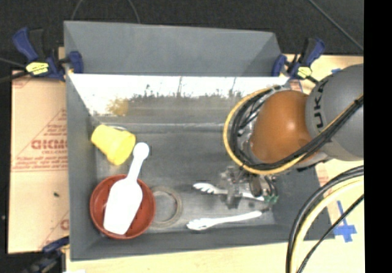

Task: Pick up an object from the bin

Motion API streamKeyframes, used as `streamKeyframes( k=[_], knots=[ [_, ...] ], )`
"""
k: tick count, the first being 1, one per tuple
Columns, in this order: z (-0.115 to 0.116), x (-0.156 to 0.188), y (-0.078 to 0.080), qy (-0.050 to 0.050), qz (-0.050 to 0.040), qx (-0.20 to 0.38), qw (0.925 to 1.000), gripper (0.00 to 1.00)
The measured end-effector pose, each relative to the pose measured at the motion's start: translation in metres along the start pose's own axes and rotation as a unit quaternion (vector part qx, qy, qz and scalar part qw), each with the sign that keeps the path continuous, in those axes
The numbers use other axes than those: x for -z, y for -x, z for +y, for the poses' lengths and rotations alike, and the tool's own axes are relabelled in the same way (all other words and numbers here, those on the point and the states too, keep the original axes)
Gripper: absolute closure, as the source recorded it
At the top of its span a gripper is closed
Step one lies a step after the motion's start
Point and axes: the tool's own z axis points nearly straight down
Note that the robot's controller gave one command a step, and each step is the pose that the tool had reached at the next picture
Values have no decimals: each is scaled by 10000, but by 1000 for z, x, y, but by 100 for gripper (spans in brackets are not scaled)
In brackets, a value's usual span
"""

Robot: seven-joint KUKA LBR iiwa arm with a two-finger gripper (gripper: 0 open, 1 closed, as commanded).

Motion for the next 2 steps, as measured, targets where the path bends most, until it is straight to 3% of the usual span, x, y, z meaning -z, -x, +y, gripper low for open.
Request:
streamKeyframes(
  k=[2],
  knots=[
    [0,54,3,-7,-53,3,10000,100]
  ],
)
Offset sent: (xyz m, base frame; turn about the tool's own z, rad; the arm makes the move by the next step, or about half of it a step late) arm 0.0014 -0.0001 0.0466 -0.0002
